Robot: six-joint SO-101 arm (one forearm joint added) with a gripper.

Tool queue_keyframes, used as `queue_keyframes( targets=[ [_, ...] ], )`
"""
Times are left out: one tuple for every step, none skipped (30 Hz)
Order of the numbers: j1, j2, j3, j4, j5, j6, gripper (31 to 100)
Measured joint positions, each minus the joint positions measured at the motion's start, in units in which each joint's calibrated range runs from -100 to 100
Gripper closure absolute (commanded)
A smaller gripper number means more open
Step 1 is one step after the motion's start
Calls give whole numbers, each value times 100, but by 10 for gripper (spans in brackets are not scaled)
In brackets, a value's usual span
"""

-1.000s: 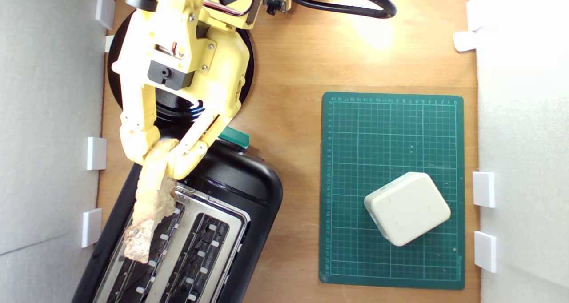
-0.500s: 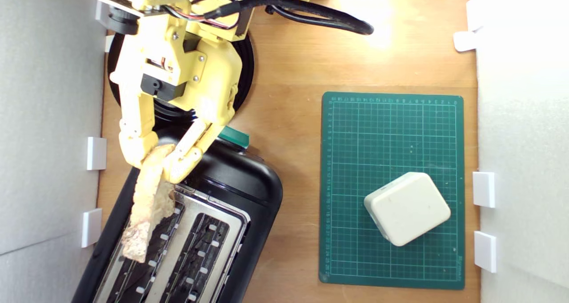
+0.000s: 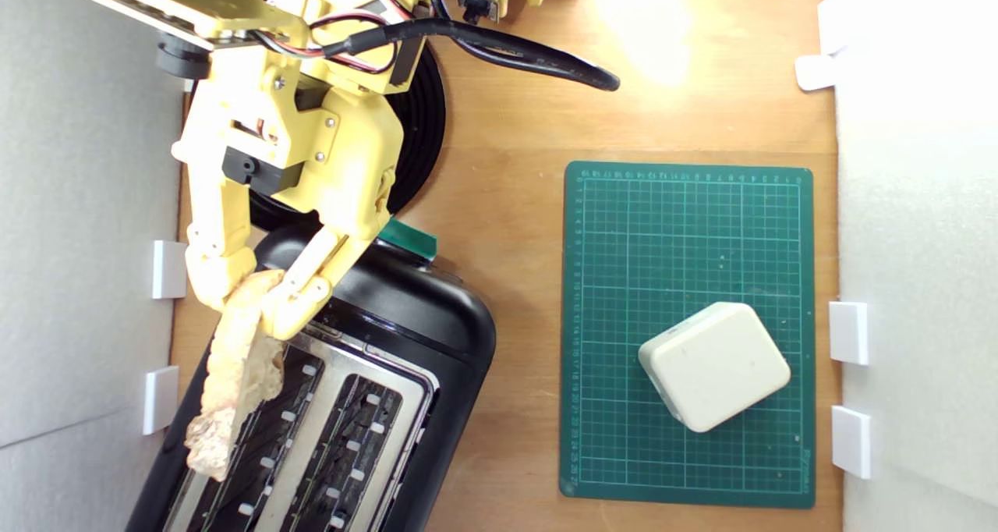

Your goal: Pick bread and place in toaster

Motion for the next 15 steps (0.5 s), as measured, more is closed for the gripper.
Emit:
queue_keyframes(
  targets=[
    [0, 0, 0, 0, 0, 0, 802],
    [0, 0, 0, 0, 0, 0, 802],
    [0, 8, 0, 0, 0, 0, 802],
    [0, 8, 0, 0, 0, 0, 802],
    [0, 8, 0, 0, 0, 0, 802],
    [0, 8, 0, 0, 0, 0, 802],
    [0, 8, 0, 0, 0, 0, 802],
    [0, 8, 0, 0, 0, 0, 802],
    [0, 8, 0, 0, 0, 0, 802],
    [0, 34, 0, 0, 0, 0, 802],
    [0, 92, -9, 0, 0, 0, 802],
    [0, 134, -9, 0, 0, 0, 802],
    [0, 185, -9, 0, 0, 0, 802],
    [0, 227, -9, 0, 0, 0, 802],
    [0, 252, -9, 0, 0, 0, 802]
  ],
)
